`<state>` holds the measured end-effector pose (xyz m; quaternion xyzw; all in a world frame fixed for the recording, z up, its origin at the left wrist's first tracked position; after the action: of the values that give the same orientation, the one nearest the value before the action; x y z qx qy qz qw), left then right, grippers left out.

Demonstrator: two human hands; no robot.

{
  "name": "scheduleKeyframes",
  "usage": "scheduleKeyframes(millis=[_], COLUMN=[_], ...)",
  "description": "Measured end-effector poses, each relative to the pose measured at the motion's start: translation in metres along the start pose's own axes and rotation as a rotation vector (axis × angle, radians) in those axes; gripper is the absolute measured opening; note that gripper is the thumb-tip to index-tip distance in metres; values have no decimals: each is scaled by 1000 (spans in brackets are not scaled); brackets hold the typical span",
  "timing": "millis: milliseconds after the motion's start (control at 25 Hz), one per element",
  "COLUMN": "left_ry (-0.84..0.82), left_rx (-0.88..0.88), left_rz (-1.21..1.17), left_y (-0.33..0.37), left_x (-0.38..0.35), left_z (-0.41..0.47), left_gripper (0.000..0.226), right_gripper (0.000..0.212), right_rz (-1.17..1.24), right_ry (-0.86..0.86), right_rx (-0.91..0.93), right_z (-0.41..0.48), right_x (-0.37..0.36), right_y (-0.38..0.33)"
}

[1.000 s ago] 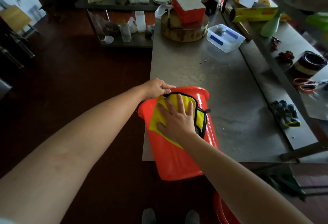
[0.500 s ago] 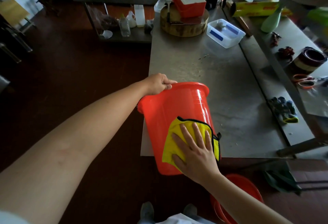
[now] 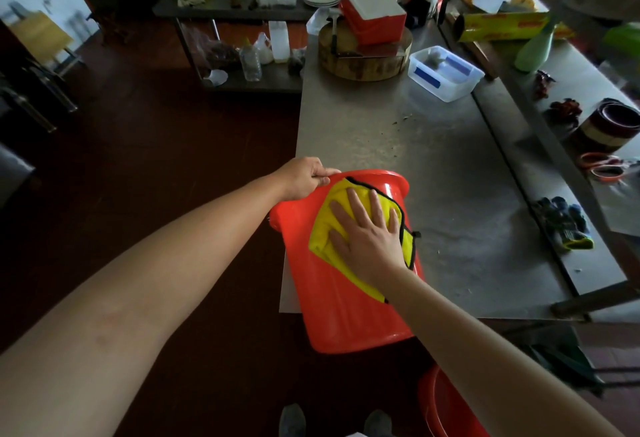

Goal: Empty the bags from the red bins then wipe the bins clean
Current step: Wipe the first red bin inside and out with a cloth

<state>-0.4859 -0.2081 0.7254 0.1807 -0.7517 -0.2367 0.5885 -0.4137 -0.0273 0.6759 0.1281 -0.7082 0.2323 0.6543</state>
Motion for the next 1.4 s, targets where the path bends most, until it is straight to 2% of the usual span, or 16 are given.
scheduleKeyframes(millis=[160,320,480,600,760,840,1000,1160,1400], left_ry=[12,57,41,-51,-73,-54,122,104,24], left_rx=[-1,-13,-9,21,-3,19,11,62,-20], left_rz=[8,-28,57,150,187,191,55,-67,-435], left_y=[-7,-9,-2,20,67,74,71,57,43], left_x=[1,-2,-3,2,-21,-38,-36,-31,-28], left_z=[-7,-13,-15,-7,18,28,35,31,14], left_gripper=[37,37,38,43,51,46,29,26,22], right_gripper=[63,64,64,63,63,62,62,65,67], right_rz=[-3,9,33,36,24,38,85,117,38], right_ry=[10,28,46,43,33,38,45,44,93], right_rx=[20,24,31,28,18,22,3,-54,-83], right_z=[14,-32,-90,-117,-119,-118,-112,-79,-12], right_x=[2,-12,-26,-35,-37,-37,-36,-24,13], right_y=[-4,3,13,14,3,-1,2,6,14])
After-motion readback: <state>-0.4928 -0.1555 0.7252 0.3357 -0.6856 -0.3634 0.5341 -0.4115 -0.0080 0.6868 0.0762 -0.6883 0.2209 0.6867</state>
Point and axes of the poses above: each hand's wrist, its own z-axis towards the middle knuckle, its own x-axis out of the back of the hand, y = z × x, the point moved 5 cm from there along z, towards the middle knuckle, and after that the axes turned 2 degrees about -z, right-handed, at the moved point
